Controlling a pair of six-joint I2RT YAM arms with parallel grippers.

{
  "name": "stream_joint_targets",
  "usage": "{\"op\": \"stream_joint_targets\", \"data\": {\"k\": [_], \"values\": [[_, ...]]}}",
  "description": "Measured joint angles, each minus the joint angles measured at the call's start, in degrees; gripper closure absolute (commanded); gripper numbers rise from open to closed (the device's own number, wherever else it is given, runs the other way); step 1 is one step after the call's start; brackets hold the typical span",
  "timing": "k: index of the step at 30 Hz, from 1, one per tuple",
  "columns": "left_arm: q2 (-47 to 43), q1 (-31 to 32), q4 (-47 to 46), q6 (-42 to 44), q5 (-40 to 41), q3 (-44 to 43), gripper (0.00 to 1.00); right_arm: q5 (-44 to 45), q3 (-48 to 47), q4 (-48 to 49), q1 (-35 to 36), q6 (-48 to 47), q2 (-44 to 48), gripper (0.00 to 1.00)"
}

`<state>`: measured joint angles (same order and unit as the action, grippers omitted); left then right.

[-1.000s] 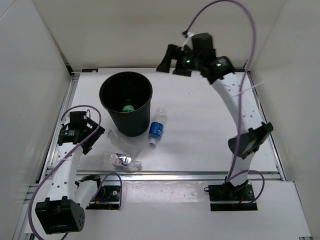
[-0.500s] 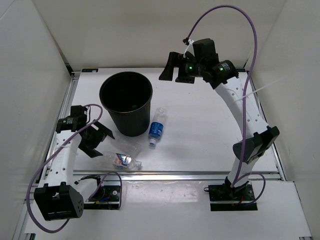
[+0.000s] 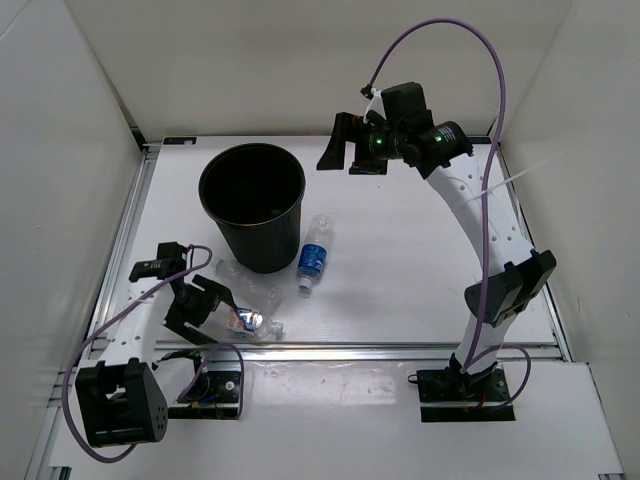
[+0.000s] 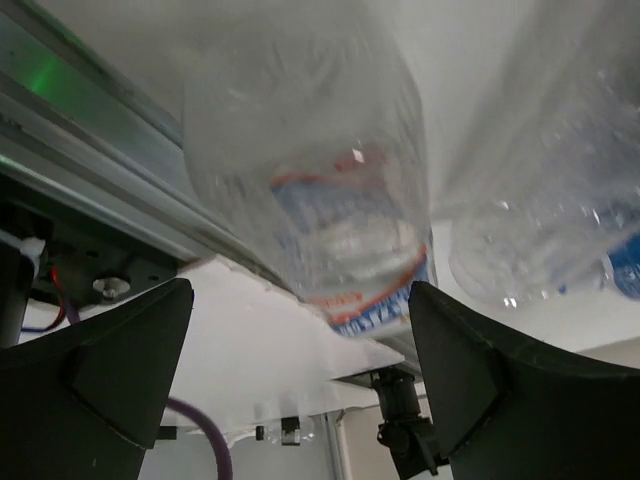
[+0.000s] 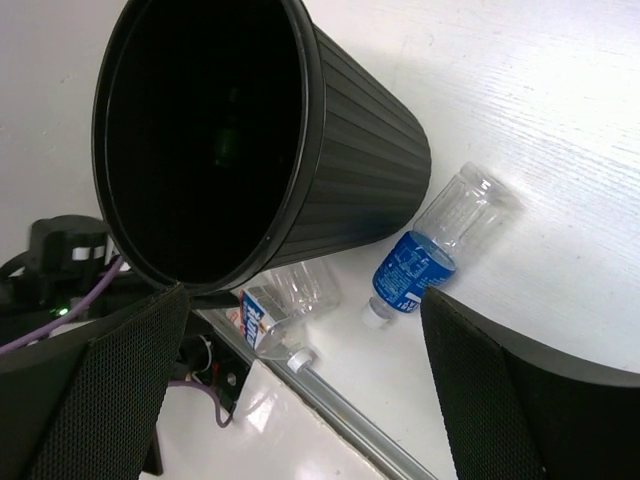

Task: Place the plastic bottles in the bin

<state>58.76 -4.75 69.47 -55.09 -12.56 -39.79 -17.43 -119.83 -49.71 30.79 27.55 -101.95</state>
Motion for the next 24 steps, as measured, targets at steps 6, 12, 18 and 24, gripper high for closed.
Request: {"op": "stream_joint_targets", "data": {"k": [6,12,18,24], "values": [[3.2,0.7,-9.3,-1.6,1.7,4.1,0.04,-2.1,0.0,-0.5,-1.2,-0.3,0.0,0.0],[3.2,1.5,-12.7,-2.3,2.8,4.3,0.49,-2.9,0.0,-1.6,-2.8,-1.0,0.0,0.0],[2.1,1.1,-1.6,-2.0,10.1,-10.2,0.54,-3.8,0.9,-2.1,-4.1,-1.2,0.1,0.0],[4.9,0.2,3.6,2.6,15.3,-50.3,0.61,-4.0,1.6,-2.7,-5.3,-1.2,0.4,0.0]]}}
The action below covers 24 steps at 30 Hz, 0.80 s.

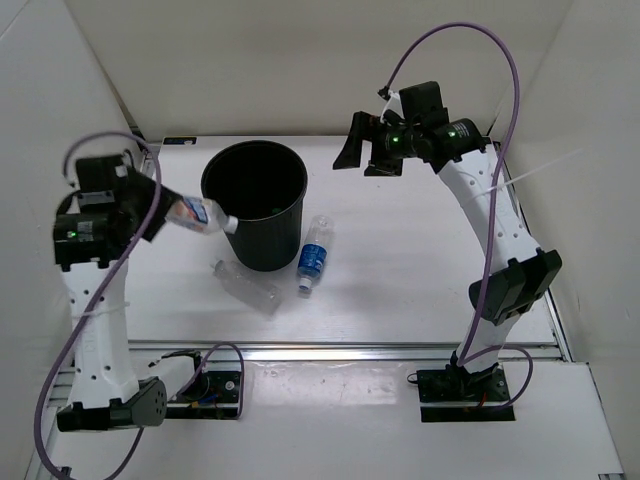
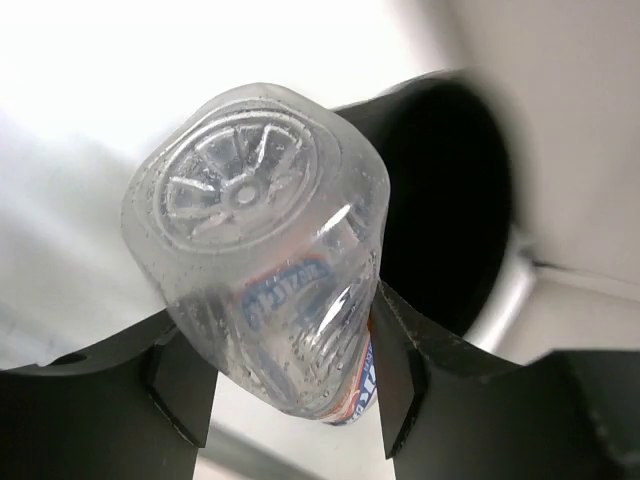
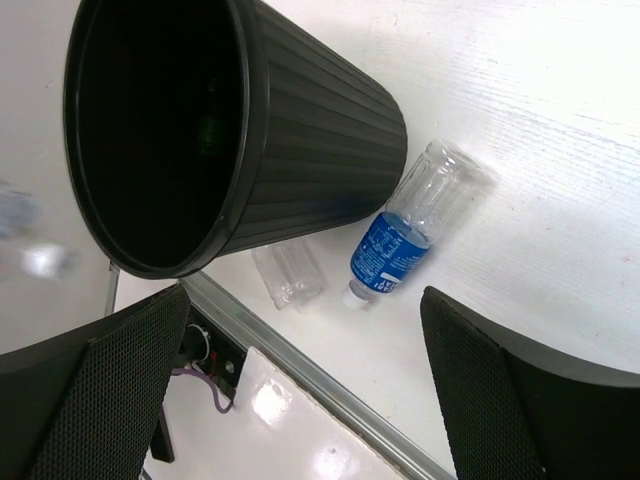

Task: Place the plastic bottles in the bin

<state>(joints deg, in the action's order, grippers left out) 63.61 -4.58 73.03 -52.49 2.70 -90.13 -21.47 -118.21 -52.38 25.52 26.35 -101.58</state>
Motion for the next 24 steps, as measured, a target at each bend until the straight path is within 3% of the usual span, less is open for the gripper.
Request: {"op": "stream_joint_targets", "data": {"k": [5,10,13,17,19,20,24], "values": [[4.3,-0.5,0.5,3.3,-3.7,-19.1,0.6,-0.3,0.0,0.0,-0.3,0.0,0.1,0.0],[9.7,-0.4,0.7,3.0,-6.9,-20.7,0.57,-0.6,0.0,0.0,-0.8,0.0,0.1,0.0],[13.0,0.9,-4.0,2.3,-7.3,-17.6,0.53,-0.7,1.0,0.2,-1.1,0.0,1.0,0.0],[17.2,5.1,-11.4,3.2,-7.9,-13.5,0.37,-0.8,3.0,0.3,-1.3,0.2,2.8,0.0],[21.2,7.8,-13.3,5.2,-8.5,-15.3,0.23,-1.0,4.3,0.2,-1.6,0.6,3.2,0.0],[24.0,9.1,-13.1,6.1,-8.8,-17.9,0.0,-1.4,5.5,0.6,-1.8,1.3,3.5,0.0],[30.5,13.5,-12.6,9.2,-6.5,-24.5,0.0,-4.8,15.1,3.3,-3.6,5.8,4.9,0.0]]}}
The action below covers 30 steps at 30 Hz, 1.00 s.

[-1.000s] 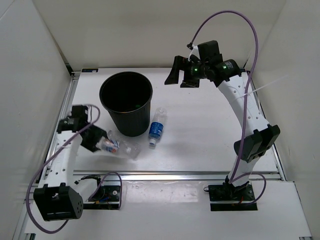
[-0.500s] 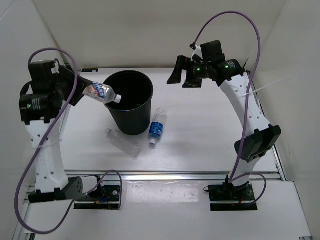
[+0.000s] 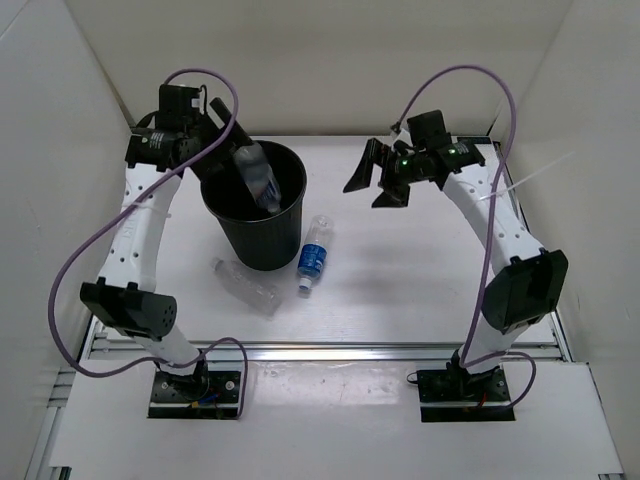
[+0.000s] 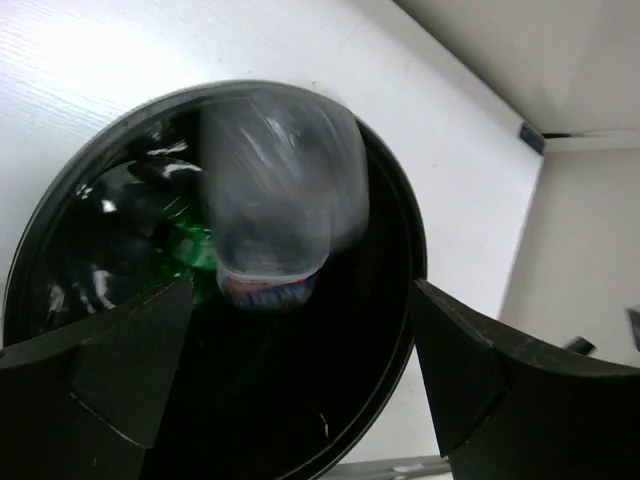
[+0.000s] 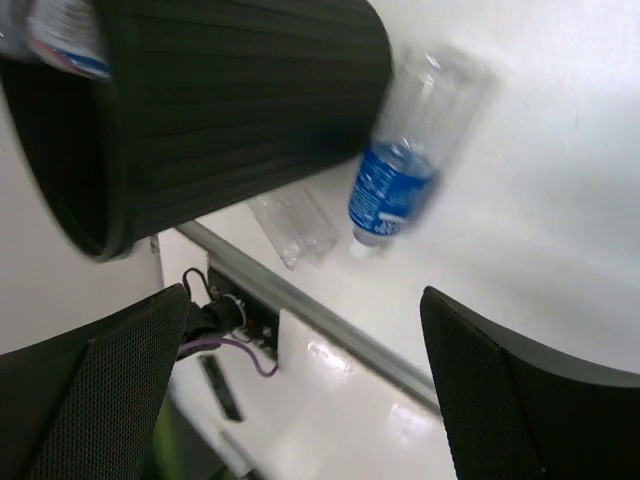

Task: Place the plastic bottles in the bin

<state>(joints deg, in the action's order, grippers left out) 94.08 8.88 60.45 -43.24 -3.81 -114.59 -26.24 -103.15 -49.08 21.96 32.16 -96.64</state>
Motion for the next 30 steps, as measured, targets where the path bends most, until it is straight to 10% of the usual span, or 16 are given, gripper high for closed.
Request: {"op": "stream_joint_targets", "data": {"k": [4,13,25,30], "values": [[-6.7,2.3,-0.1,1.4,6.4,5.2,0.0,-3.2,7.6,1.2,-0.7,3.8,-2.8,0.0],[-53.7,2.1,-8.3,-2.0,27.7,38.4,0.0,-5.8,7.7,5.5,7.7,5.7,-20.5,0.0],[-57.5,2.1,-0.9,-11.0,28.9,58.8,0.0,-6.8,5.5,11.4,7.9,8.3,-32.4,0.01],[-60.3,2.1,0.0,-13.8,27.2,62.5,0.0,-8.6,0.6,13.5,7.8,9.3,-36.6,0.41]]}}
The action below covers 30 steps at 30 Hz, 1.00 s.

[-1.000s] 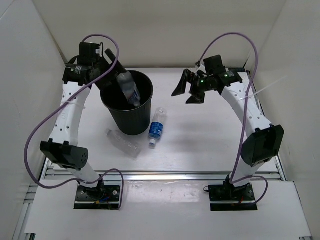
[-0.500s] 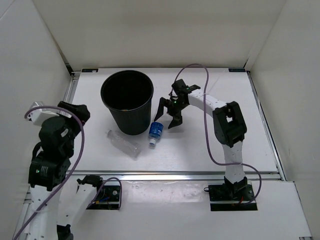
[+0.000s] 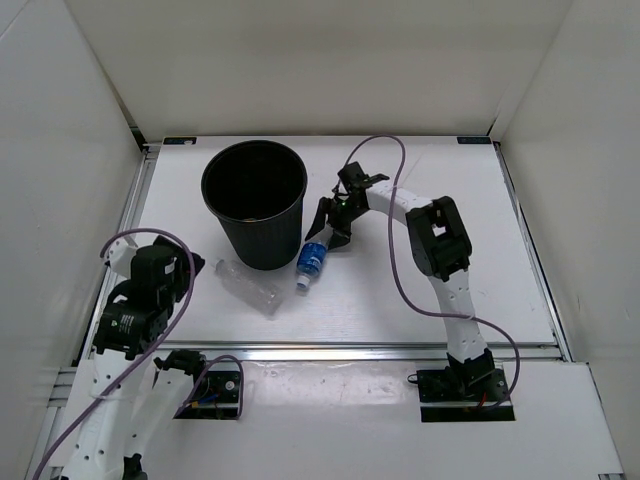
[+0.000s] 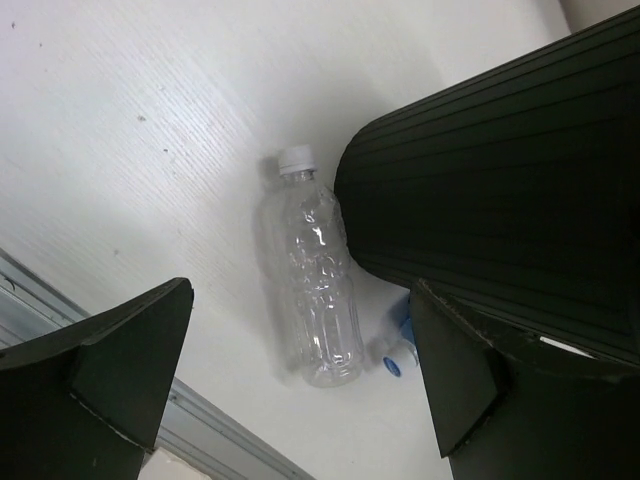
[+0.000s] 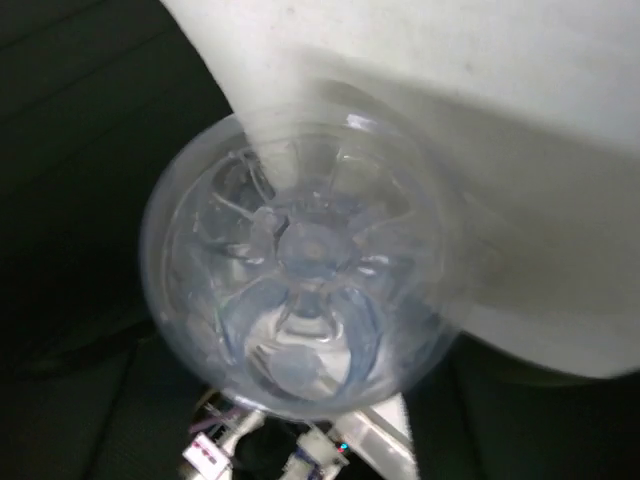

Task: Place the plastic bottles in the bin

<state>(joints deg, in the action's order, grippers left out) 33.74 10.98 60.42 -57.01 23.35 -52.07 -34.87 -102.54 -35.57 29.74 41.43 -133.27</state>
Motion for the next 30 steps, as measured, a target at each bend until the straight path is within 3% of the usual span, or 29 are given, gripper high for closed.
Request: {"op": "stream_joint_targets", "data": {"k": [3,6,11,14,17,21,24,26,28,29,30], "values": [[-0.1,0.0,-0.5,-1.2,-0.5,2.4,0.0,-1.4,-0.2,0.8,0.0,0.6,-1.0,0.6],[0.2,0.0,-1.2,-2.6,-1.3,5.9,0.0,-1.4,3.5,2.7,-0.3,0.5,0.9,0.69],[1.7,0.0,-3.3,-5.2,-2.1,9.8,0.0,4.7,17.0,-1.6,-1.8,-1.2,13.7,0.74],[2.2,0.0,-5.5,-6.4,-2.3,12.0,0.0,9.4,17.9,-6.6,-3.7,-1.8,23.9,0.72],[3.3,0.0,-8.0,-7.1,-3.3,13.8,0.0,13.6,8.8,-10.9,-5.1,-2.3,31.6,0.72],[5.5,0.0,-12.7,-7.5,-5.3,16.4,0.0,18.2,-15.7,-10.4,-4.3,-3.6,32.7,0.7],[6.4,0.0,-16.4,-7.3,-7.2,19.0,0.0,20.0,-35.8,-7.5,-1.2,-5.6,27.9,0.6],[6.3,0.0,-18.3,-7.2,-8.3,20.4,0.0,20.5,-41.4,-3.5,1.2,-6.4,25.5,0.48],[6.3,0.0,-20.0,-6.7,-9.3,21.1,0.0,20.9,-40.9,-0.8,3.9,-7.0,24.2,0.29],[6.3,0.0,-20.8,-6.4,-9.7,21.4,0.0,21.0,-40.7,-0.2,5.4,-7.5,22.9,0.07],[6.3,0.0,-21.8,-5.9,-10.2,21.7,0.0,21.1,-40.4,0.3,6.6,-7.4,21.2,0.0]]}}
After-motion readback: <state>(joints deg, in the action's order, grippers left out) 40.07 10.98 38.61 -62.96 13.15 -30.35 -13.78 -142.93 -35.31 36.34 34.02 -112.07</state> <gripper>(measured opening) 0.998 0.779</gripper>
